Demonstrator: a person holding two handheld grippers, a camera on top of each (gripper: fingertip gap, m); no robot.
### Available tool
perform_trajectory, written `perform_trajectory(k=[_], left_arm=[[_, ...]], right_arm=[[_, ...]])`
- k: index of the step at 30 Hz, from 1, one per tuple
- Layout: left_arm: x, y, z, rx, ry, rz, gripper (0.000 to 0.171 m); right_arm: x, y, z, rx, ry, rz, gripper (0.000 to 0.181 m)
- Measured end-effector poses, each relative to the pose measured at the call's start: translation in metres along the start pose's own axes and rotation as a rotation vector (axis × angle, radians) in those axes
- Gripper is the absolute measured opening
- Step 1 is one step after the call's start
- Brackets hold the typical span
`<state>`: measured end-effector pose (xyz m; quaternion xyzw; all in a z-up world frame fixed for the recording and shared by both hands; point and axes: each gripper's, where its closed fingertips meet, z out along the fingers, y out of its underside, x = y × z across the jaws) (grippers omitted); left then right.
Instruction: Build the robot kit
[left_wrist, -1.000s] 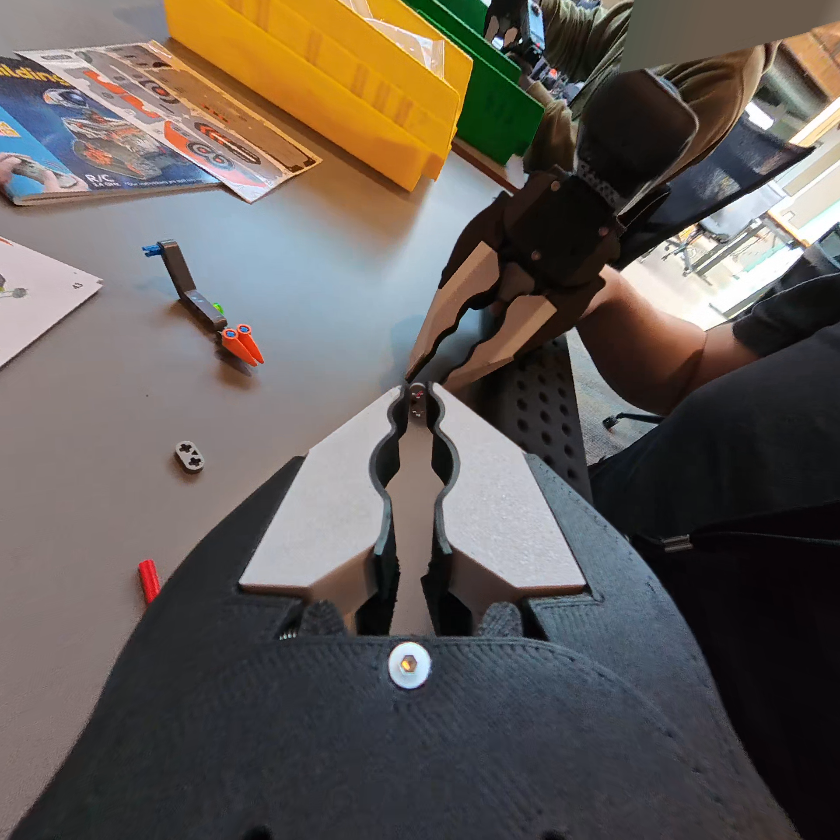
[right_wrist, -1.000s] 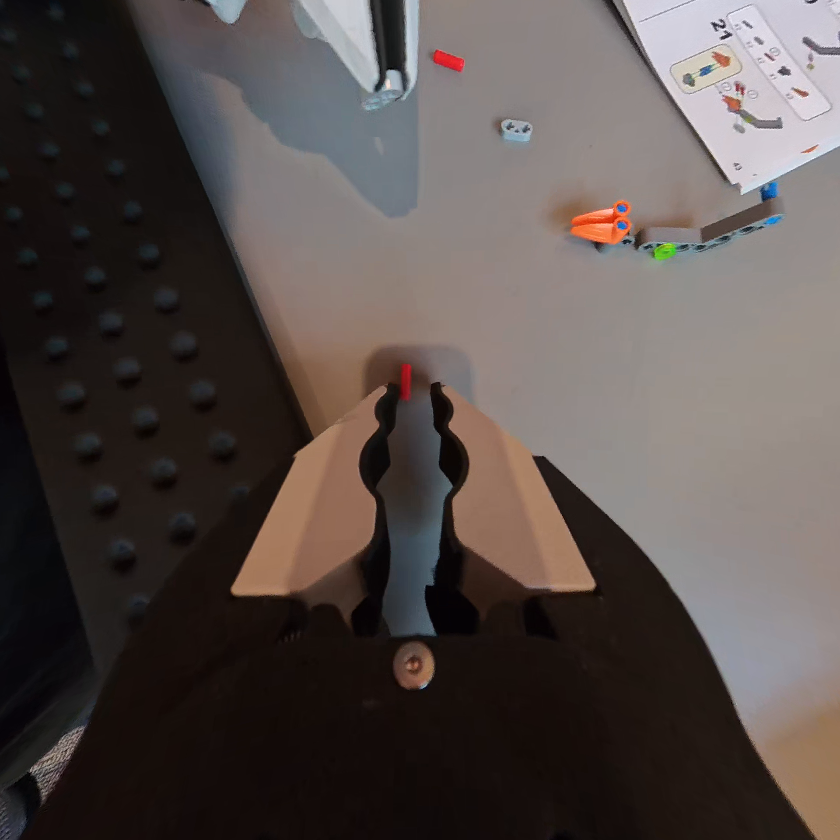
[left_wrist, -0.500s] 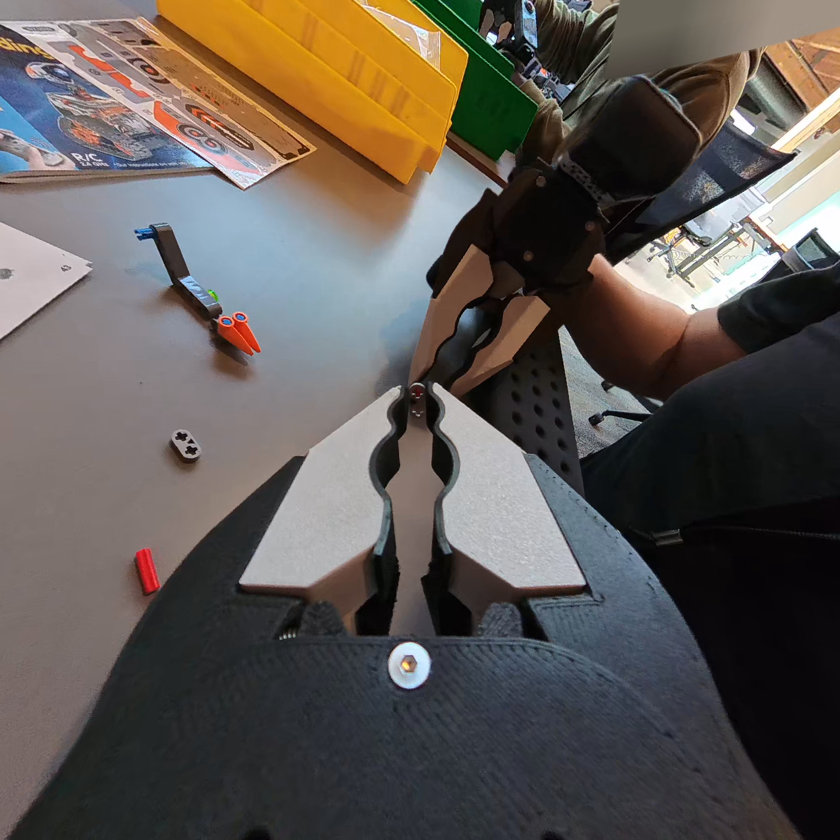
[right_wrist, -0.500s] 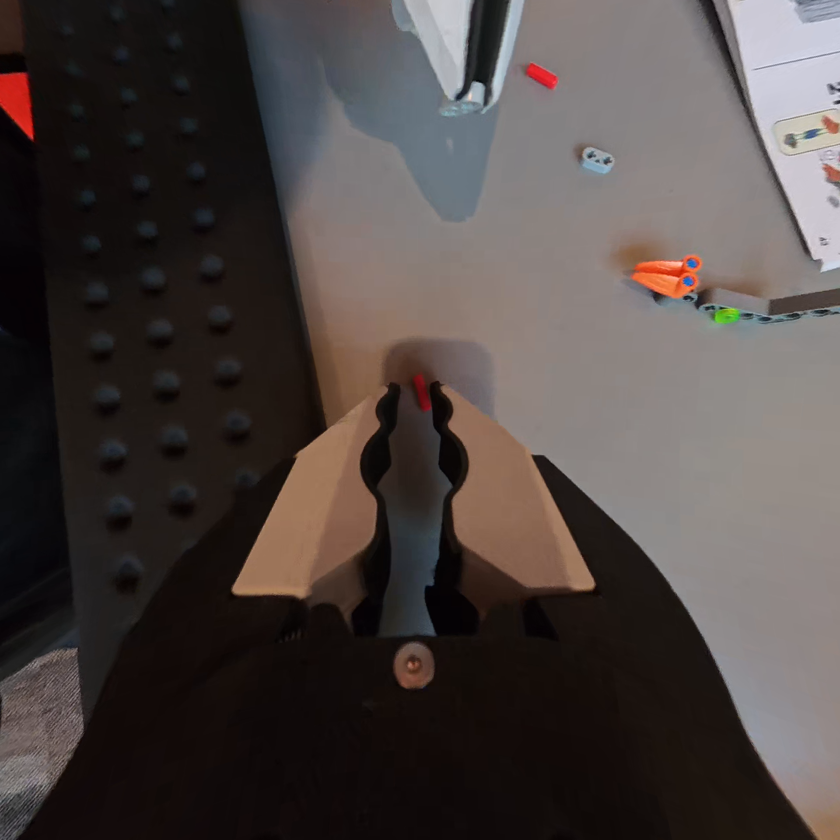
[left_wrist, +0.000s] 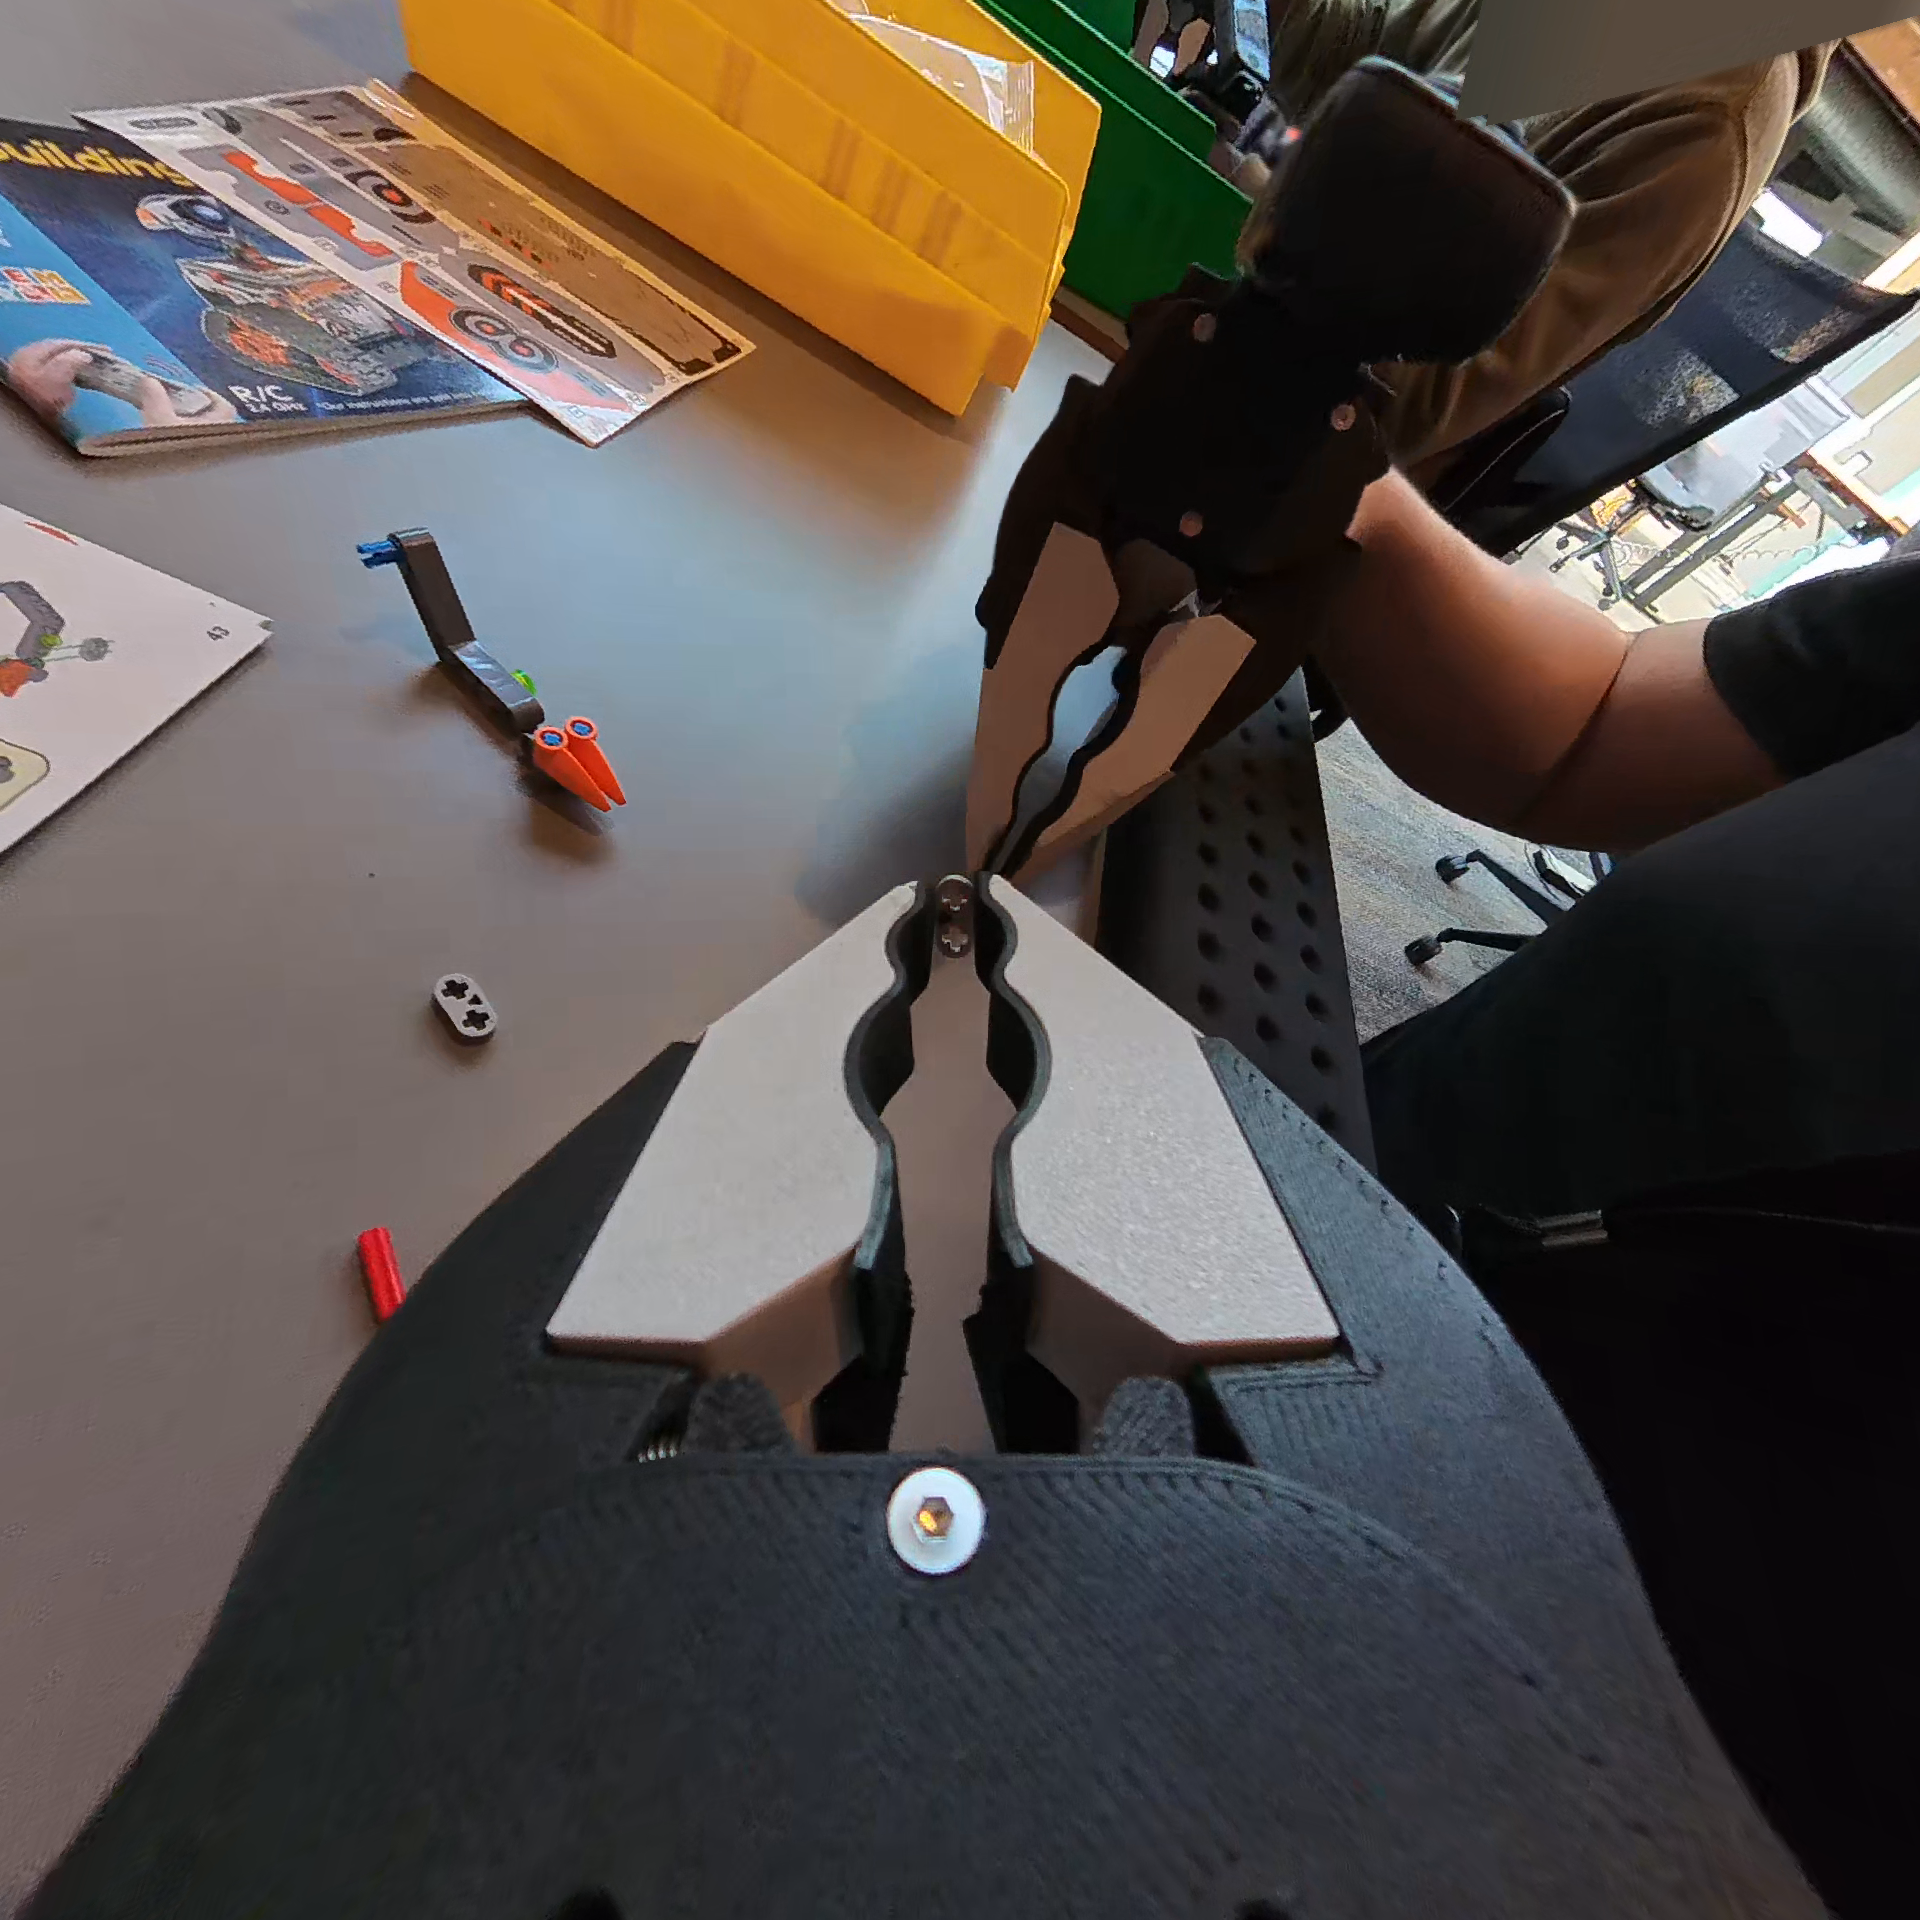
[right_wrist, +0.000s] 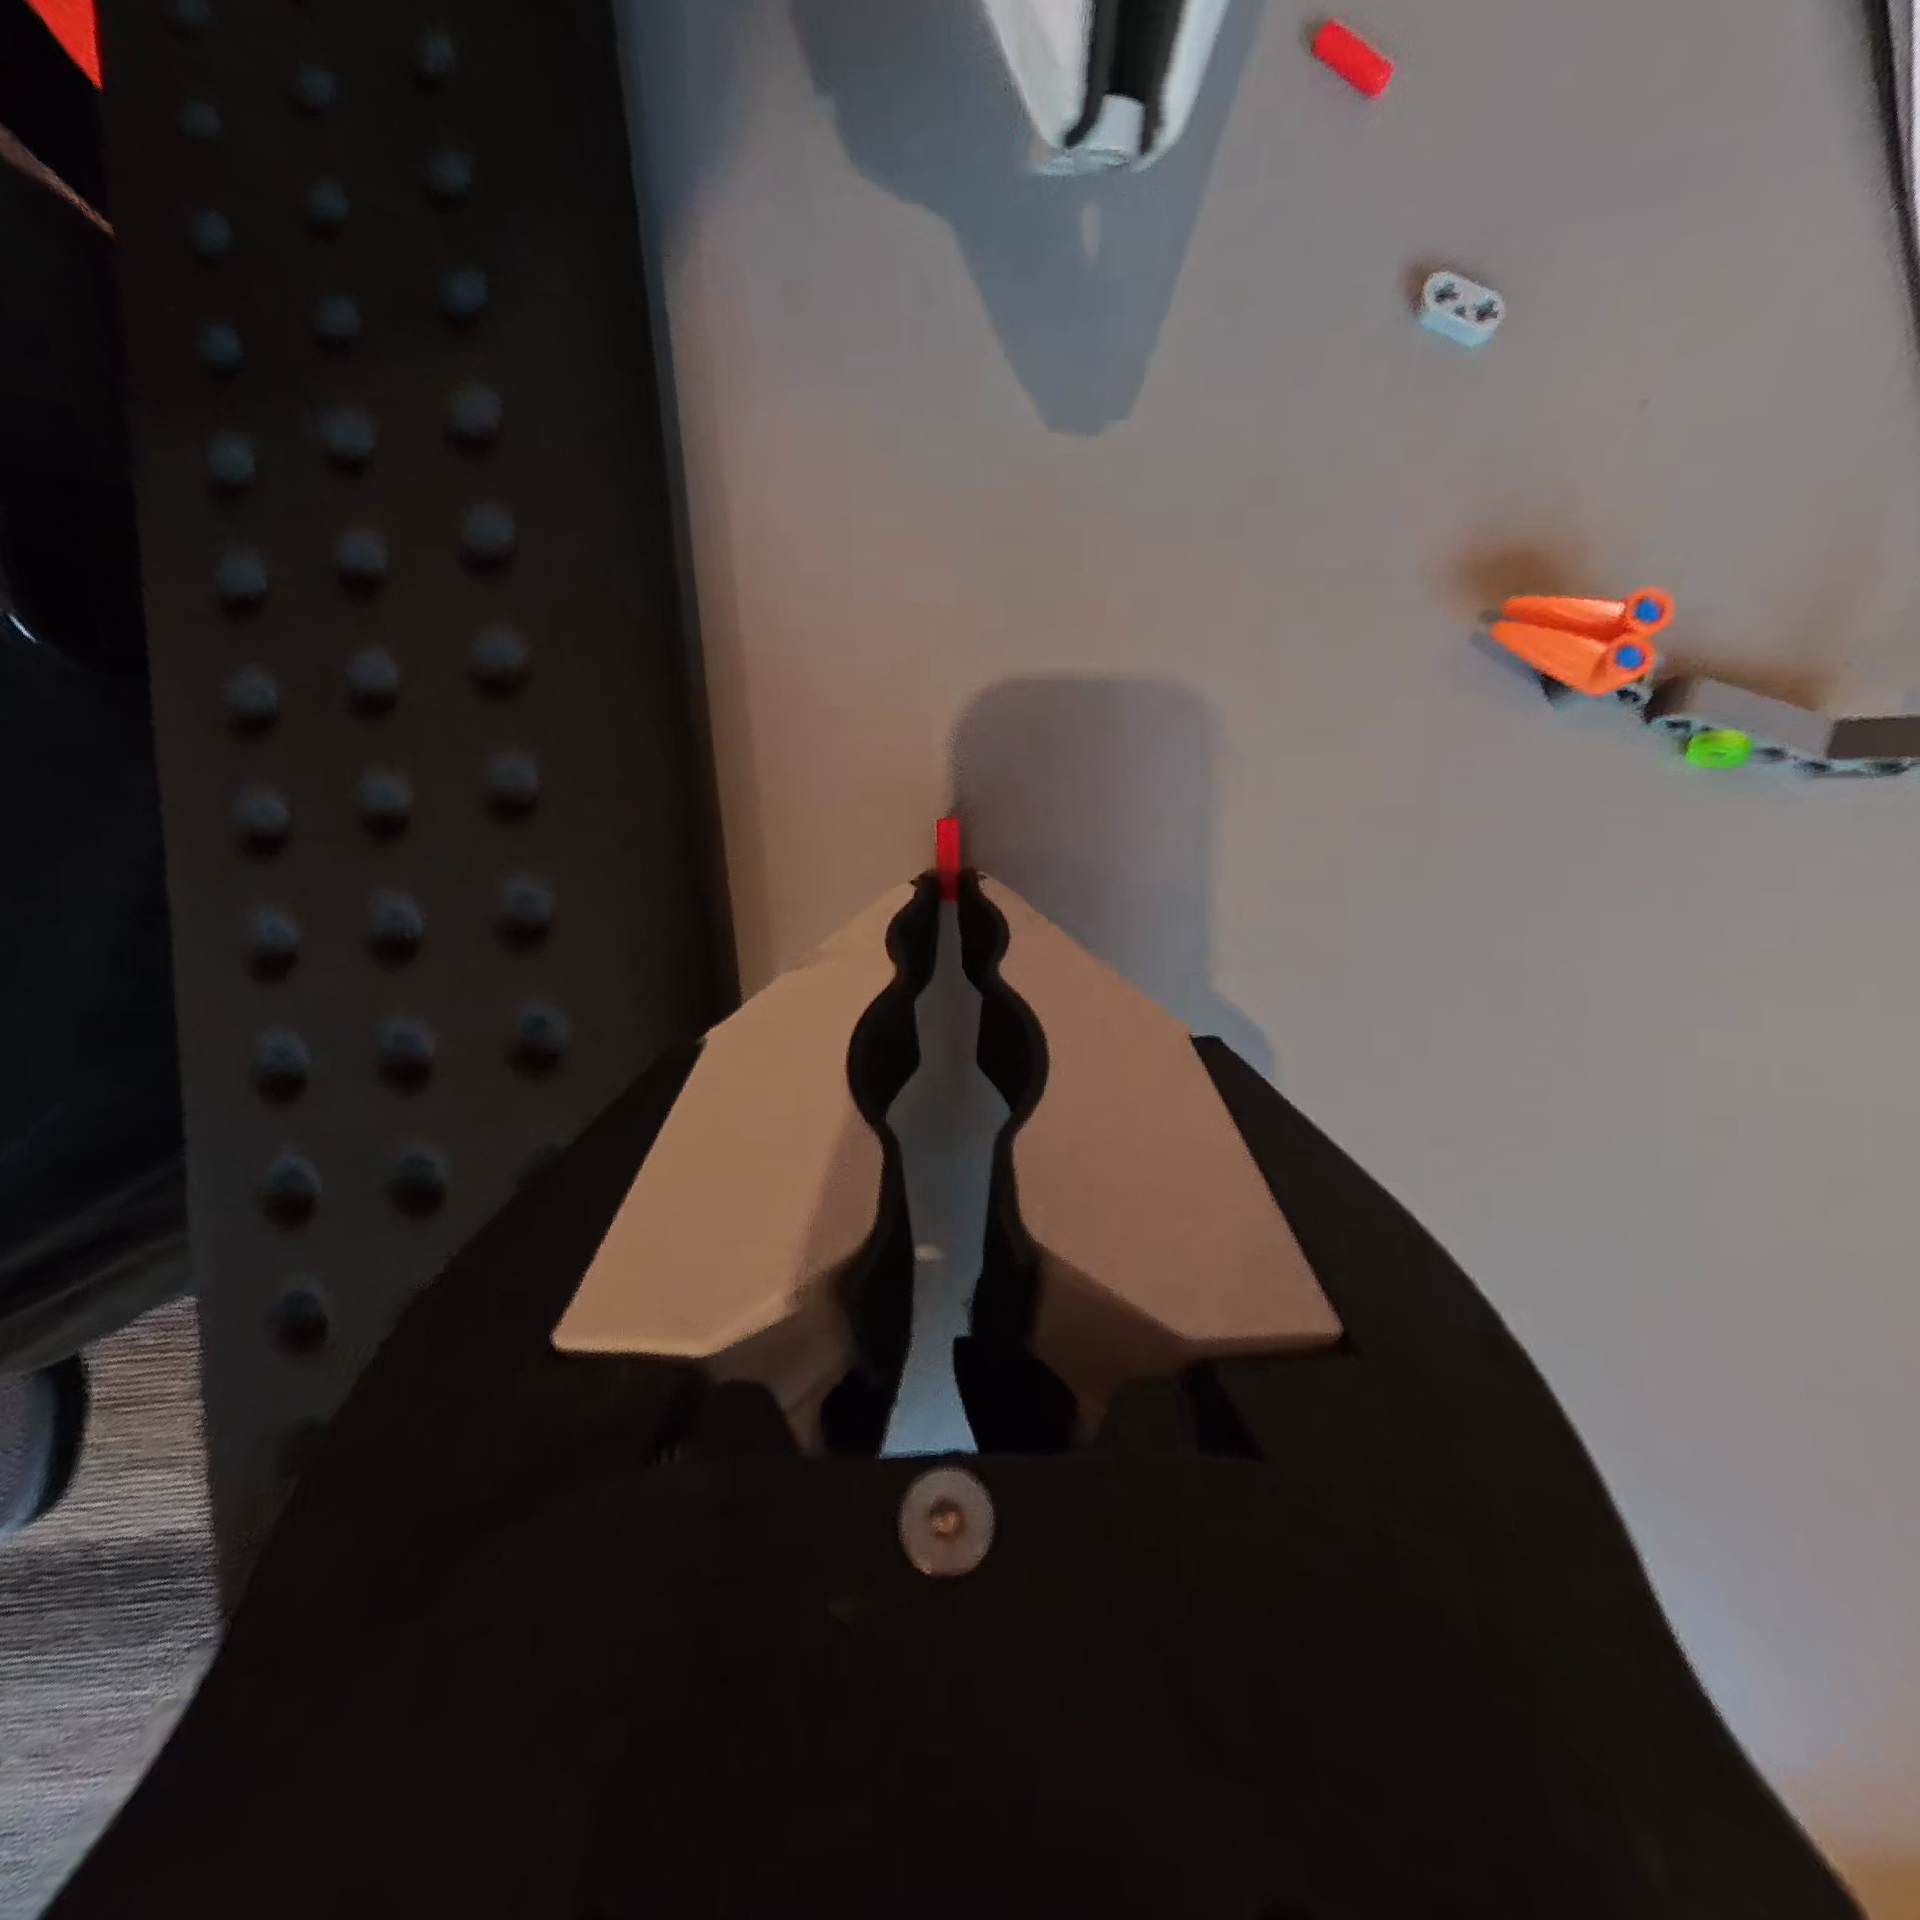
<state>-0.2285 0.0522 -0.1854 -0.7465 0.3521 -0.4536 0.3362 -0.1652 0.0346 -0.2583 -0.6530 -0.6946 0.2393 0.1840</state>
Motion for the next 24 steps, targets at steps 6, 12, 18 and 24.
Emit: perform_trajectory(k=[6,12,18,24], left_arm=[[-0.015,0.002,-0.003,-0.007,-0.075,-0.004,0.005],[-0.016,0.006,0.003,-0.016,-0.034,-0.078,0.005],[-0.010,0.007,0.008,-0.012,0.002,-0.103,0.005],[-0.003,-0.002,0.002,0.058,0.124,-0.224,0.005]], right_arm=[[0.013,-0.012,0.003,0.121,0.092,-0.080,0.004],[0.039,-0.032,-0.015,0.218,0.236,-0.063,0.003],[0.060,-0.066,-0.041,0.318,0.297,-0.098,0.003],[0.088,-0.113,-0.058,0.496,0.407,-0.142,0.003]])
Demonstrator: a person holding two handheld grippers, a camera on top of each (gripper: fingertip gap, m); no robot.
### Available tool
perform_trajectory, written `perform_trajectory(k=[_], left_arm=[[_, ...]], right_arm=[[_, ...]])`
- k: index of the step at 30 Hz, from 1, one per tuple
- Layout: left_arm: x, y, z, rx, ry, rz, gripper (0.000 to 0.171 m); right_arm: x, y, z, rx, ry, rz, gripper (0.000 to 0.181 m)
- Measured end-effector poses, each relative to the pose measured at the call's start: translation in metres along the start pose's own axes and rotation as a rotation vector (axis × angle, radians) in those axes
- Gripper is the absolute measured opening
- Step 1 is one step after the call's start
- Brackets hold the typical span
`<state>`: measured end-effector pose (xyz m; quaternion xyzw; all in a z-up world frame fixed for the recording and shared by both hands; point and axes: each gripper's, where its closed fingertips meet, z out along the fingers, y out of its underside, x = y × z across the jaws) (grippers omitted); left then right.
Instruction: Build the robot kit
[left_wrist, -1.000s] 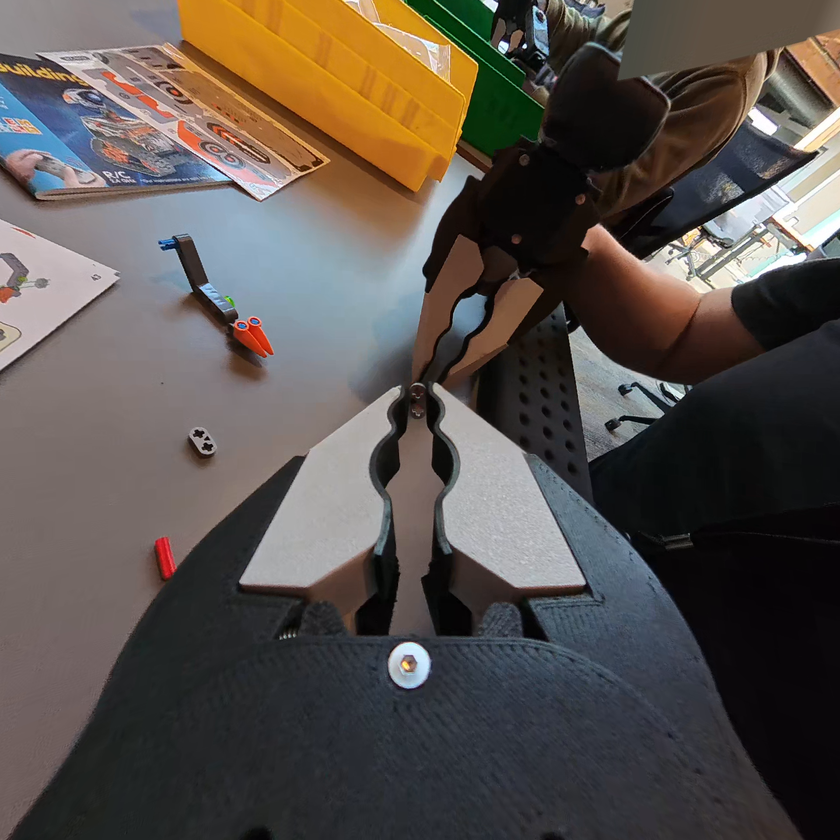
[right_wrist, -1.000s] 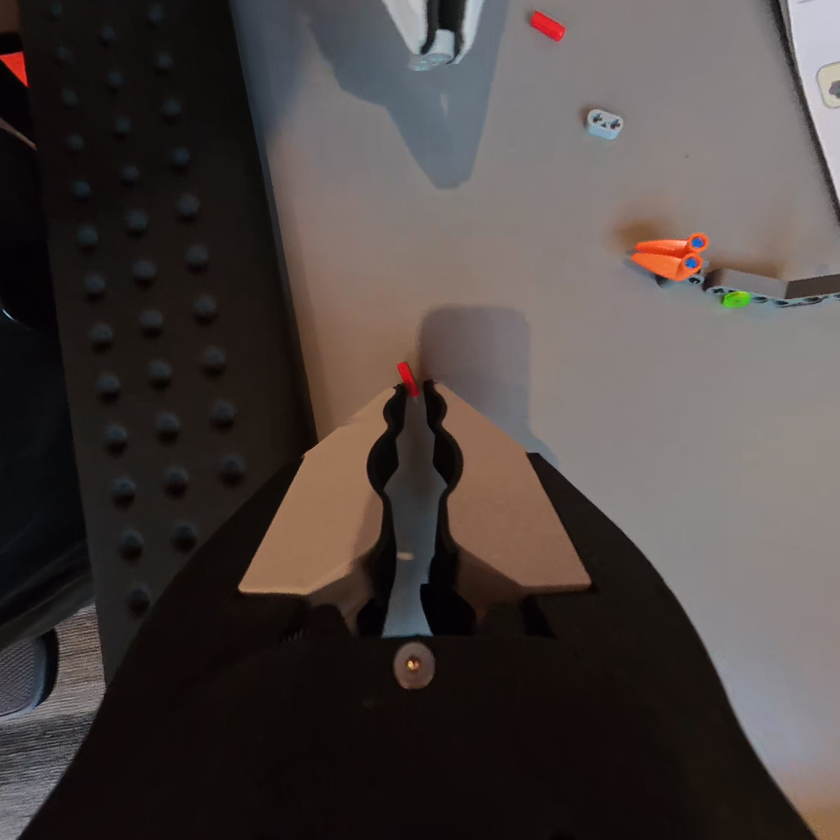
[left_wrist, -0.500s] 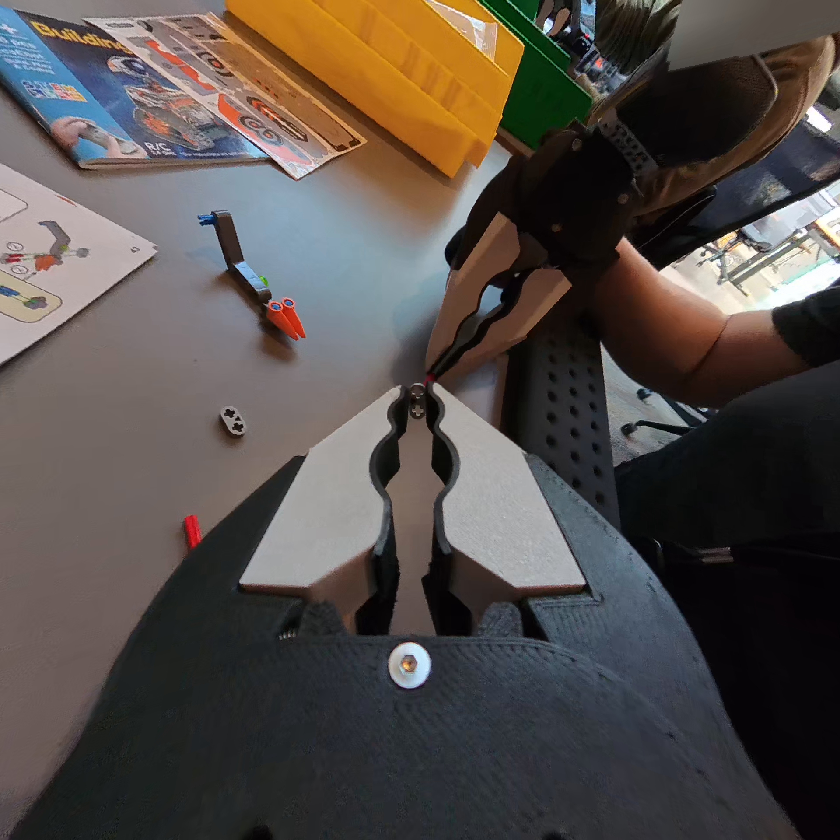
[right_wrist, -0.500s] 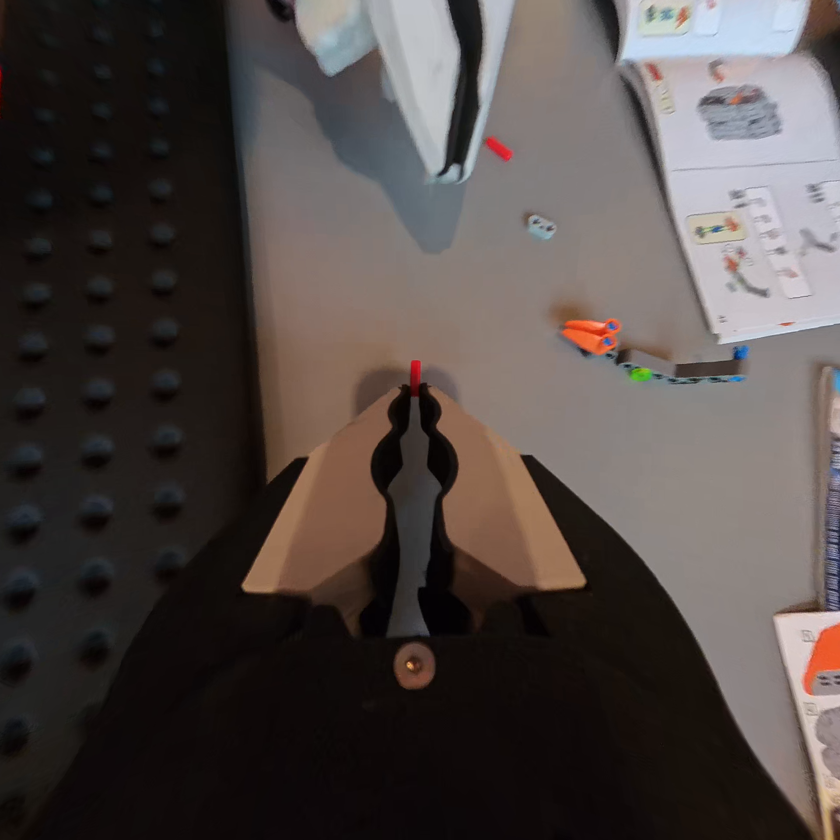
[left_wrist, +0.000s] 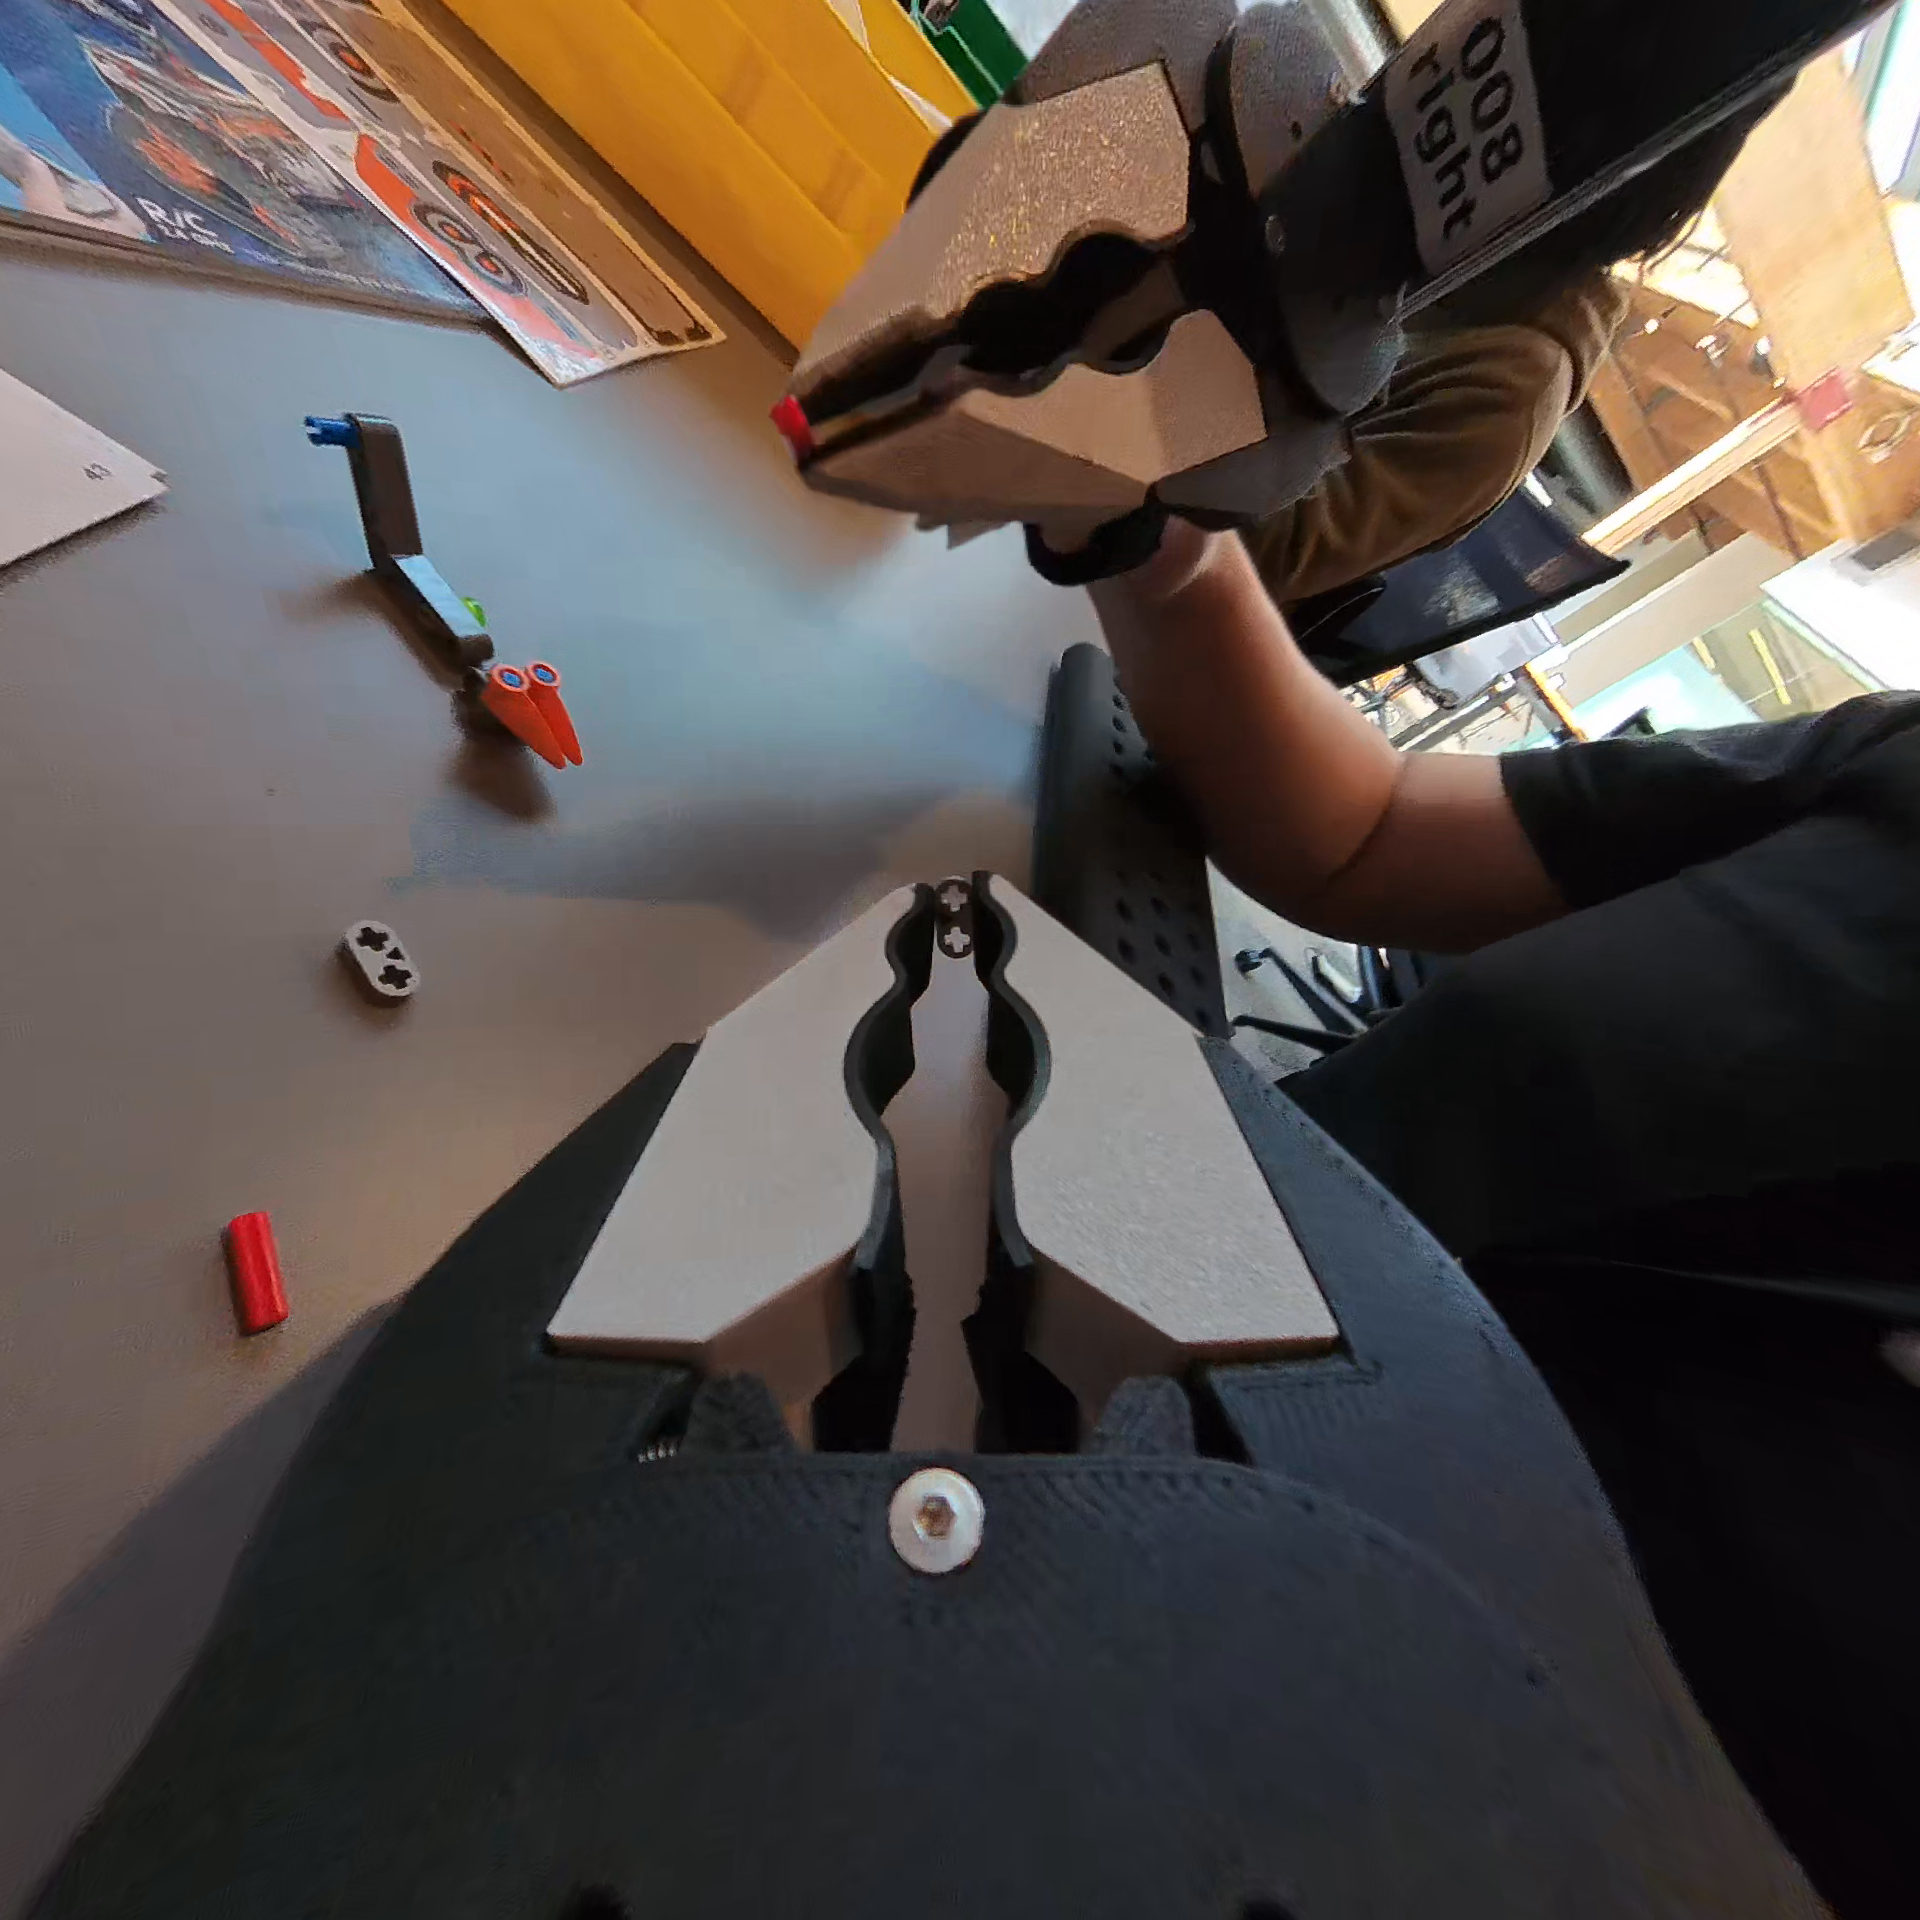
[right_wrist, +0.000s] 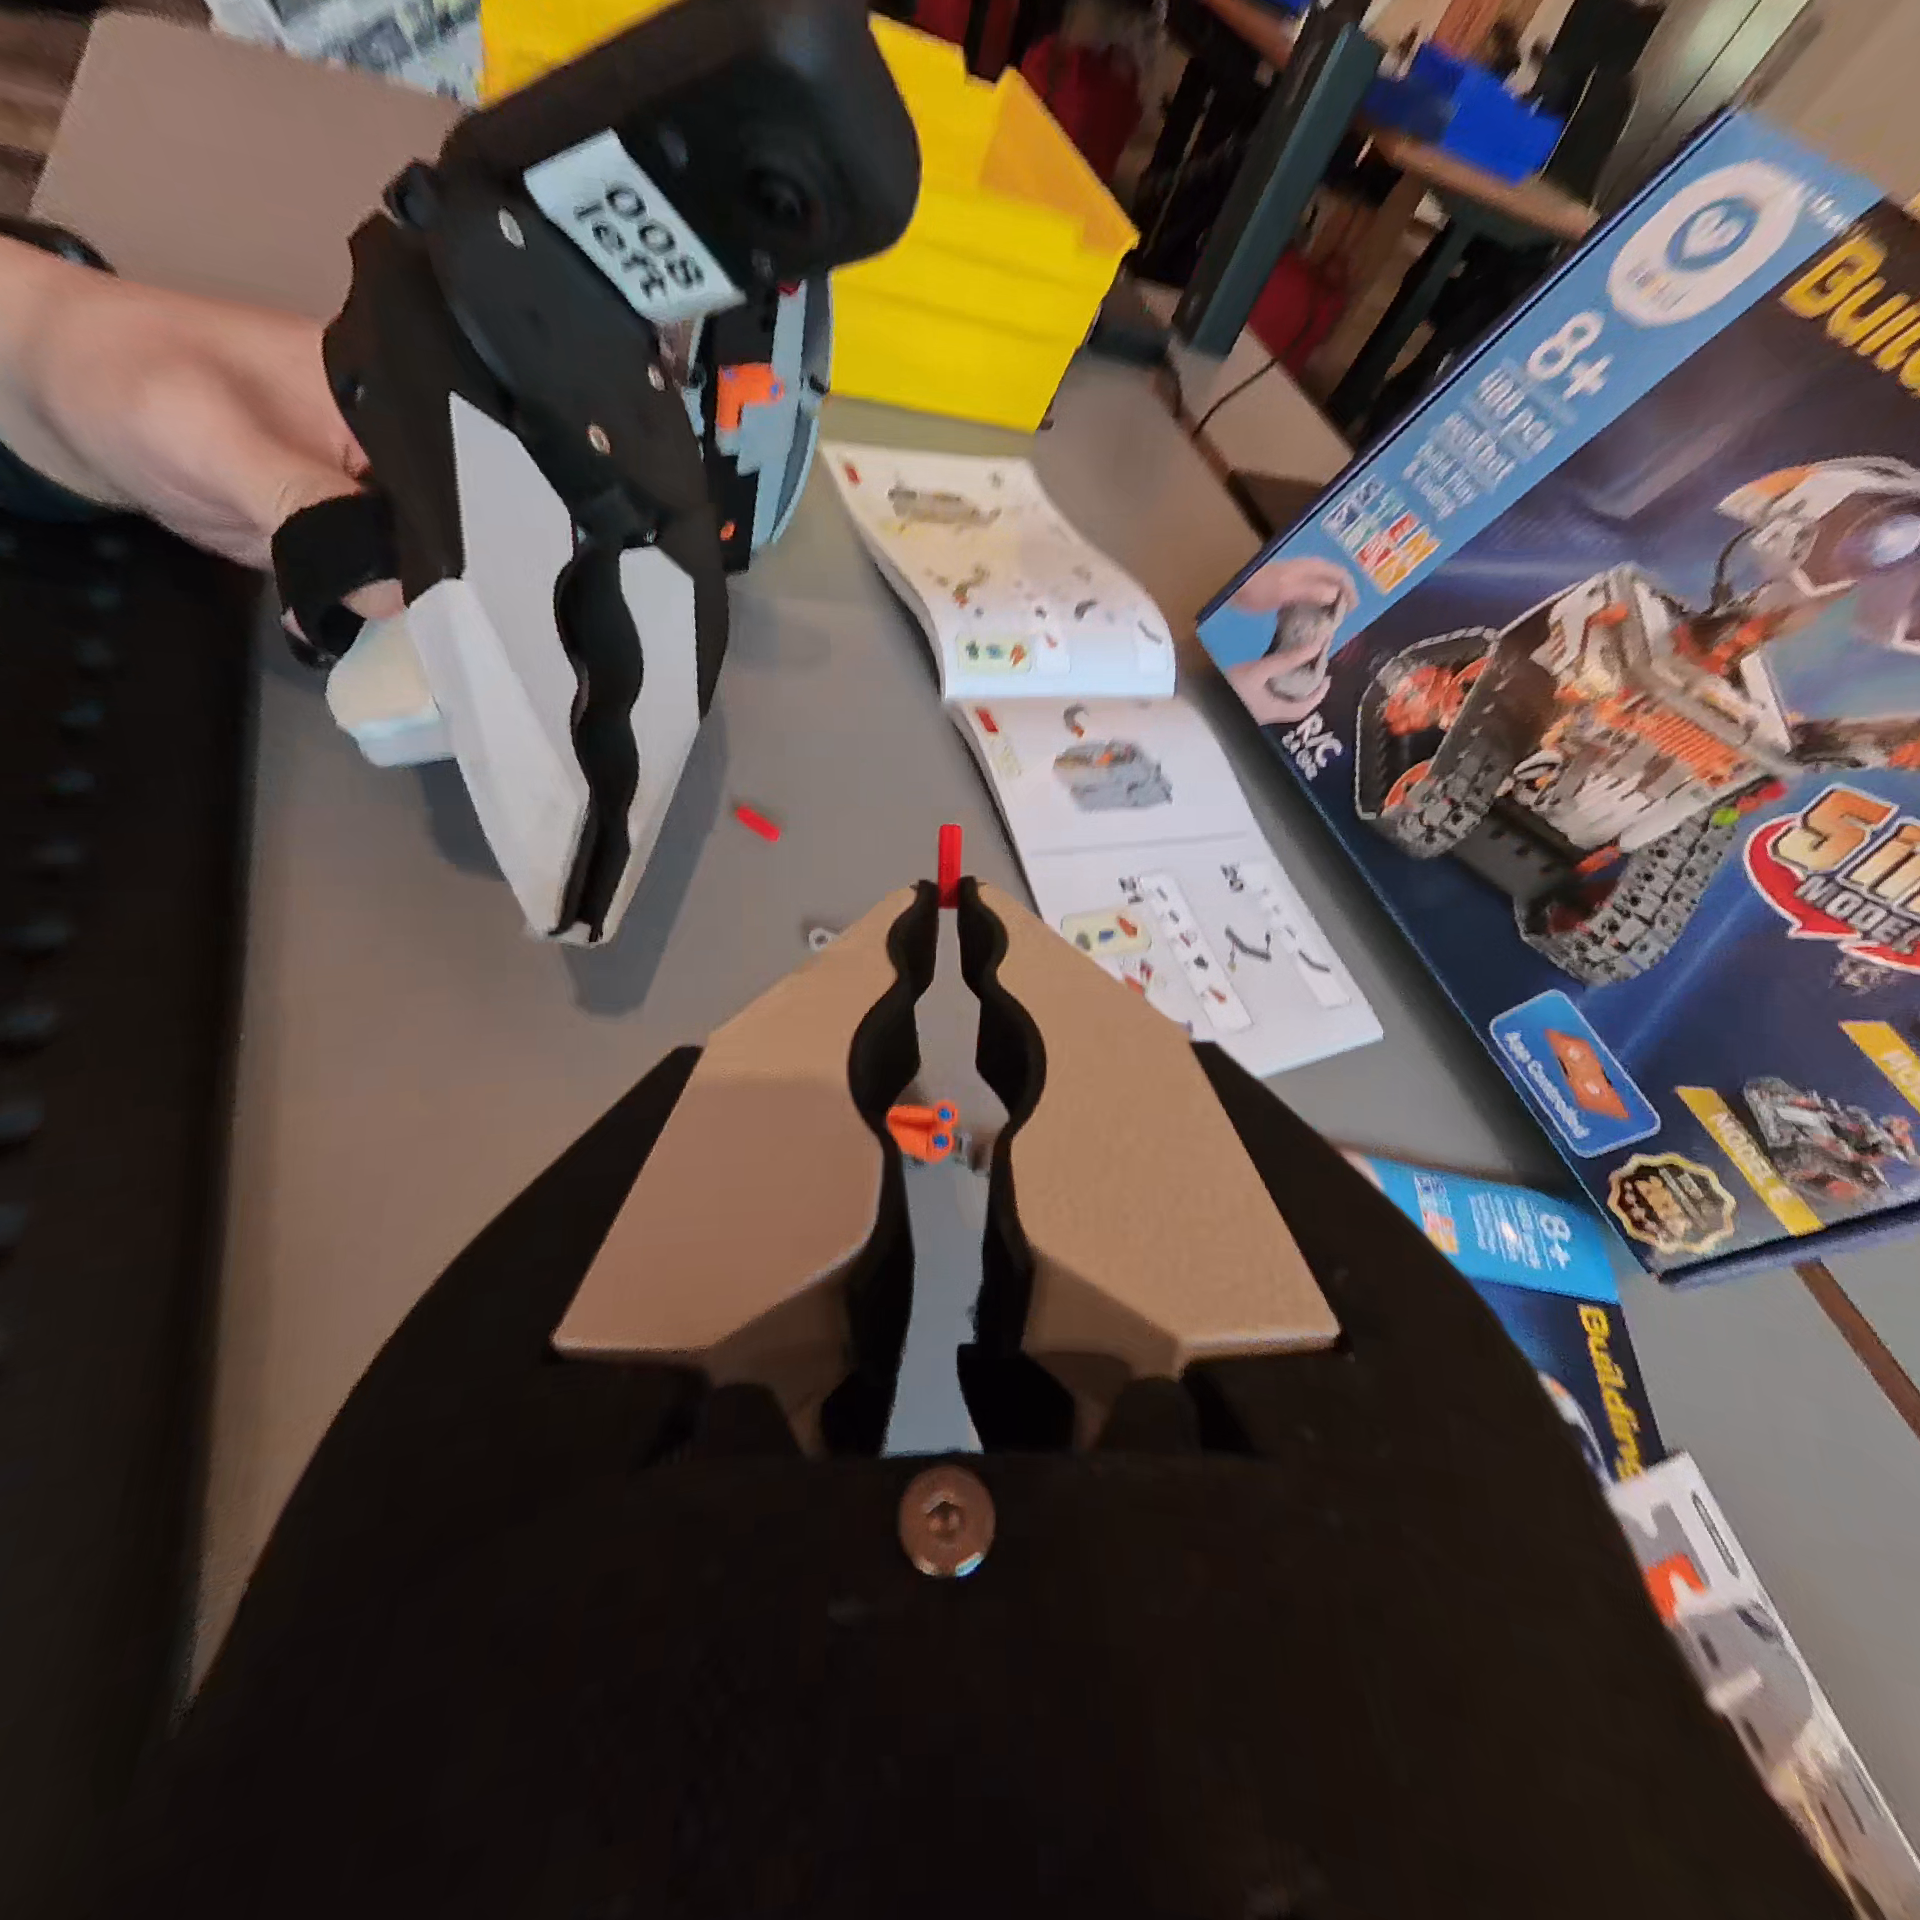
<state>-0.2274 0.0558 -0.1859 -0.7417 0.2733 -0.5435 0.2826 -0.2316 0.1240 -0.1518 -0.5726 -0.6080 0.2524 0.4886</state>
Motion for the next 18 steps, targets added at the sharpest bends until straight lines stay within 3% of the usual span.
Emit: perform_trajectory(k=[4,7,11,18], left_arm=[[0.001,-0.009,-0.005,0.067,0.071,-0.076,0.005],[-0.002,-0.013,-0.006,0.092,0.086,-0.109,0.005],[-0.005,-0.014,-0.006,0.103,0.091,-0.122,0.005],[-0.016,-0.017,-0.007,0.135,0.063,-0.164,0.005]], right_arm=[[-0.019,0.003,0.003,0.069,-0.021,0.026,0.003],[-0.025,0.019,0.000,0.022,0.055,-0.005,0.003],[-0.045,0.025,0.003,0.008,-0.051,0.143,0.003],[-0.047,0.026,0.002,0.012,-0.103,0.201,0.003]])
